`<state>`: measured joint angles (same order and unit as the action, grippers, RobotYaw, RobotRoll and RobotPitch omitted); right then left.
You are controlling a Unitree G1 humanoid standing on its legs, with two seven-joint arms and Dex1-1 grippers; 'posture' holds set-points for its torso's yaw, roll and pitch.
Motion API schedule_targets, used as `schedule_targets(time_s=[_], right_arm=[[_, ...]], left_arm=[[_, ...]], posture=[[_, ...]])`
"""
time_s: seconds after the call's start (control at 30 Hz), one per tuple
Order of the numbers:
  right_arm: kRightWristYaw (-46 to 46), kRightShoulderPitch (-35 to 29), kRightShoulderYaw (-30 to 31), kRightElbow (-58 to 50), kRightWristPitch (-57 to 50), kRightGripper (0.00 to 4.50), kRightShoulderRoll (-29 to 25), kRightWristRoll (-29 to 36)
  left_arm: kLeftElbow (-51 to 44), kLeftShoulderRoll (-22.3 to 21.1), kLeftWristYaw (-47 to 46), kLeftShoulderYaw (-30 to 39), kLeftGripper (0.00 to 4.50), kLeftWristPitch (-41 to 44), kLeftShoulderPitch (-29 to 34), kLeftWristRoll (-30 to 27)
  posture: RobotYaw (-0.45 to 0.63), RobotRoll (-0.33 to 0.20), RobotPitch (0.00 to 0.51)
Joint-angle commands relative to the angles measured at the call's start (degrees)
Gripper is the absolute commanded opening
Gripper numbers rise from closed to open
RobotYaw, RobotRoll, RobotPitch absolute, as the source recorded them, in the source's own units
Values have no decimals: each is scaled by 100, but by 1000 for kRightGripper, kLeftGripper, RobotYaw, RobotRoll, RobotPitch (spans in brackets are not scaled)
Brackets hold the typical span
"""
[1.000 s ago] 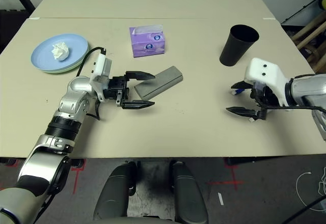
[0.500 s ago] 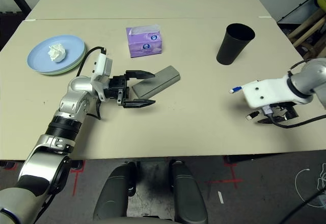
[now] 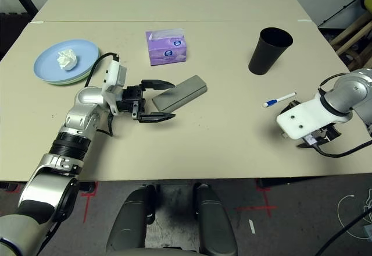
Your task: Organize and tidy the items on the table.
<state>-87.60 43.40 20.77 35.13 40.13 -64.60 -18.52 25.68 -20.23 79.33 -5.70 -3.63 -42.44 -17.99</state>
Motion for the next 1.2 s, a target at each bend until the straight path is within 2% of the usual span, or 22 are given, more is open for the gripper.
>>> schedule_targets(time_s=[0.03, 0.17, 0.23, 0.3, 0.57, 0.6, 0.73, 0.87, 0.97, 1.13, 1.2], right_arm=[[97, 42, 82, 146, 100, 4500, 21, -121], [85, 5, 94, 107, 64, 4500, 60, -109], [26, -66, 109, 44, 25, 4130, 81, -44], [14, -104, 123, 5, 27, 3637, 91, -27], [-205, -187, 185, -164, -130, 543, 113, 112], [-224, -169, 180, -172, -157, 416, 123, 130], [-393, -63, 52, -287, -569, 420, 247, 474], [-490, 237, -220, -726, -2563, 420, 551, 1599], [-432, 463, -608, -850, -3733, 420, 812, 2092], [393, 625, -1491, -949, -5133, 420, 1353, 2785], [863, 649, -1820, -937, -5346, 420, 1546, 2936]], left_arm=[[-79, -22, 7, -92, 4469, 25, 26, 48], [-79, -28, -8, -95, 4469, 32, 25, 54], [-73, -35, -10, -92, 4500, 28, 26, 58], [-70, -39, -15, -91, 4500, 28, 25, 61], [-97, -72, -40, -84, 4500, 43, 45, 57], [-97, -75, -47, -85, 4500, 42, 48, 57], [-65, -87, -59, -80, 4500, 33, 33, 59], [-27, -94, -67, -72, 4500, 20, 8, 61], [0, -84, -72, -77, 4500, 10, -8, 68], [48, -72, -64, -87, 4500, -13, -28, 79], [74, -76, -54, -82, 4500, -22, -44, 78]], posture=[[78, 0, 199], [80, 0, 201], [82, 0, 202], [85, 0, 202], [91, 0, 201], [91, 0, 200], [90, 0, 193], [85, 0, 186], [84, 0, 185], [74, 0, 180], [70, 0, 181]])
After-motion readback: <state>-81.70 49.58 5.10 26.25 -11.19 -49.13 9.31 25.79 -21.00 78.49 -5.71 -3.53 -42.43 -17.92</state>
